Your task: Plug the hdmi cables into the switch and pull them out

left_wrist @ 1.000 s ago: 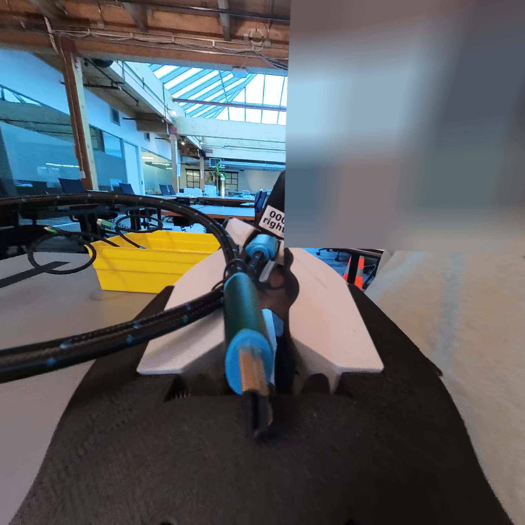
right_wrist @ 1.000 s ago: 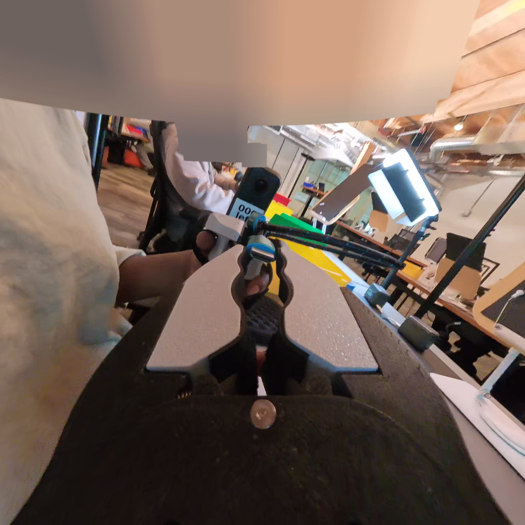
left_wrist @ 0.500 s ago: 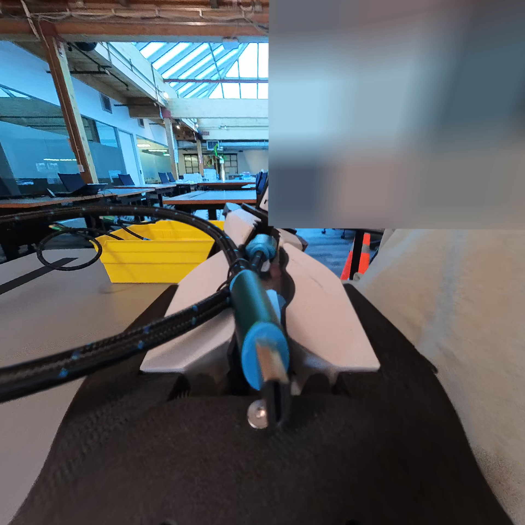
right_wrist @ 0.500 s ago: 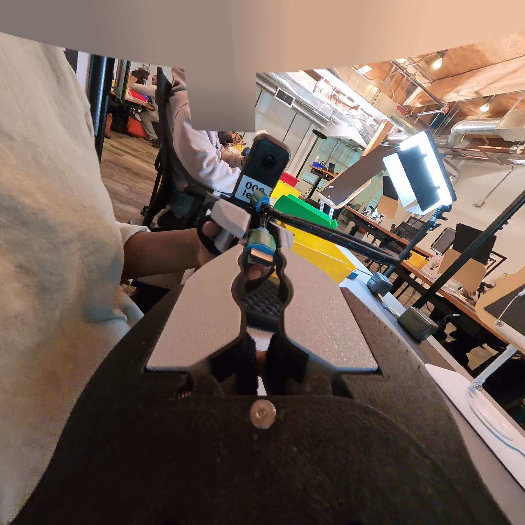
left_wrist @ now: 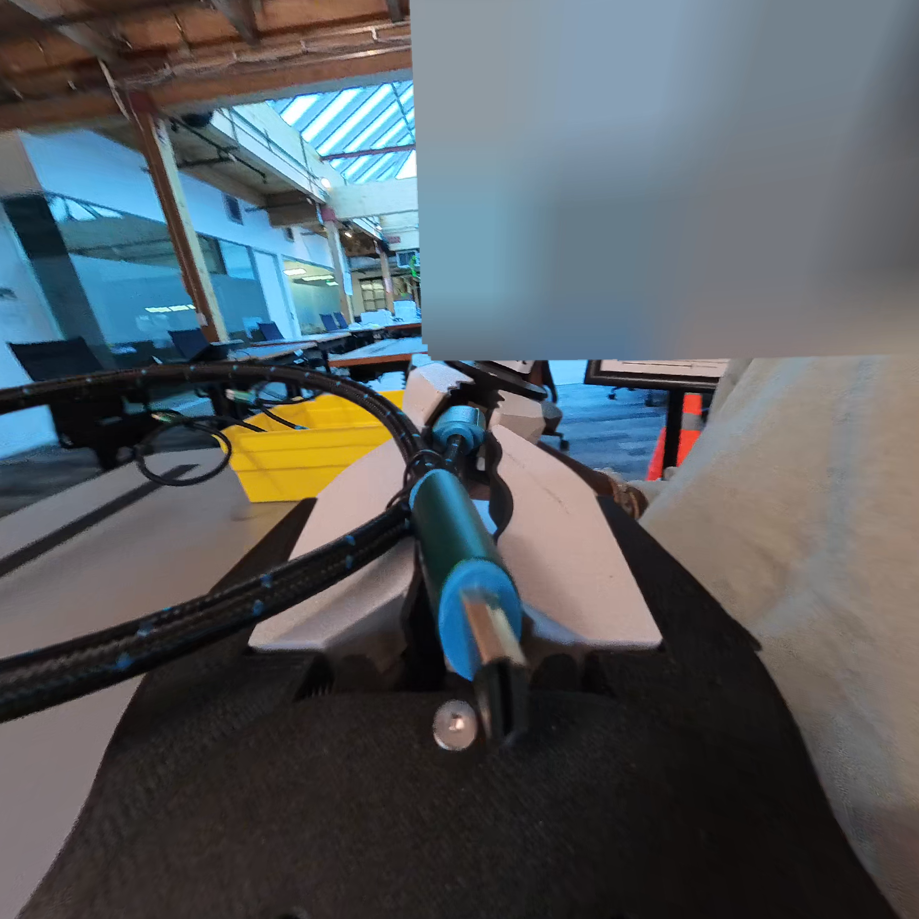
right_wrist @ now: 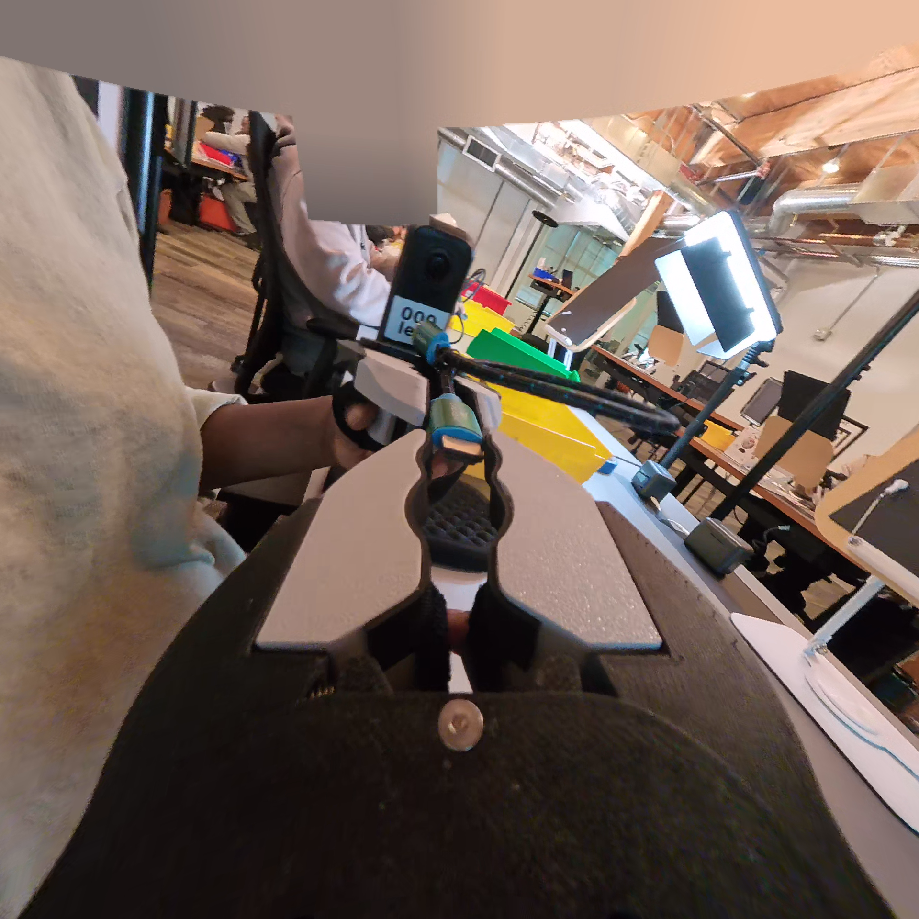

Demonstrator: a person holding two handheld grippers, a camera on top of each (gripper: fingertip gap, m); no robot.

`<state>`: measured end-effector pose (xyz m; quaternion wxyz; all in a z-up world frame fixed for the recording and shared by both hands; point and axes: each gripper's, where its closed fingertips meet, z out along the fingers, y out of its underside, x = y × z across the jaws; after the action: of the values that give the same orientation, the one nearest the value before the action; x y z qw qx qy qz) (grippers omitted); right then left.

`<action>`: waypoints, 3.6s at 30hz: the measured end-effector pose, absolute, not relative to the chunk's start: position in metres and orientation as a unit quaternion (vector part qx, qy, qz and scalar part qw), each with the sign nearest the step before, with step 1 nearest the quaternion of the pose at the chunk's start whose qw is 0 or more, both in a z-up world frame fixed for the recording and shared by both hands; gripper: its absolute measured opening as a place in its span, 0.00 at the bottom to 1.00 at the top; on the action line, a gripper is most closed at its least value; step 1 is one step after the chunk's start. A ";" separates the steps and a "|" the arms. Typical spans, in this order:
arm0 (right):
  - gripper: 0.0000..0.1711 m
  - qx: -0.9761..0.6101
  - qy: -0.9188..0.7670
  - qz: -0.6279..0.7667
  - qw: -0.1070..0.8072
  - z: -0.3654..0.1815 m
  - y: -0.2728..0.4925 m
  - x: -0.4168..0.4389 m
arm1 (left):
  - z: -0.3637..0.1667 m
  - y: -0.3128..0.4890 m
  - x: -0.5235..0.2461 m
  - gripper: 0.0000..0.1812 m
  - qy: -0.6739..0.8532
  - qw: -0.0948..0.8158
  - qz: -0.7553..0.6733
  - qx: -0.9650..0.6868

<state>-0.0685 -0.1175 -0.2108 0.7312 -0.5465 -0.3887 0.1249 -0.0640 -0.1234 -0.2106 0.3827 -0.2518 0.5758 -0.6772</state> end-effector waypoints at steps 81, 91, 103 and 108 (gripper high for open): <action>0.39 -0.712 -0.419 0.096 0.555 -0.288 -0.115 -0.014 | -0.278 -0.099 -0.028 0.12 0.653 0.452 -0.536 -0.286; 0.40 -0.746 -0.450 0.079 0.484 -0.342 -0.108 -0.008 | -0.304 -0.104 -0.018 0.11 0.711 0.426 -0.470 -0.303; 0.40 -0.771 -0.436 0.116 0.450 -0.350 -0.107 -0.006 | -0.312 -0.099 -0.010 0.12 0.734 0.415 -0.433 -0.319; 0.40 -0.782 -0.424 0.131 0.437 -0.352 -0.105 -0.005 | -0.317 -0.092 -0.008 0.12 0.755 0.397 -0.418 -0.313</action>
<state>-0.0051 -0.1051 -0.3523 0.4370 -0.7824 -0.4238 0.1314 -0.0082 -0.0920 -0.3166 0.3973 -0.3129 0.7547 -0.4180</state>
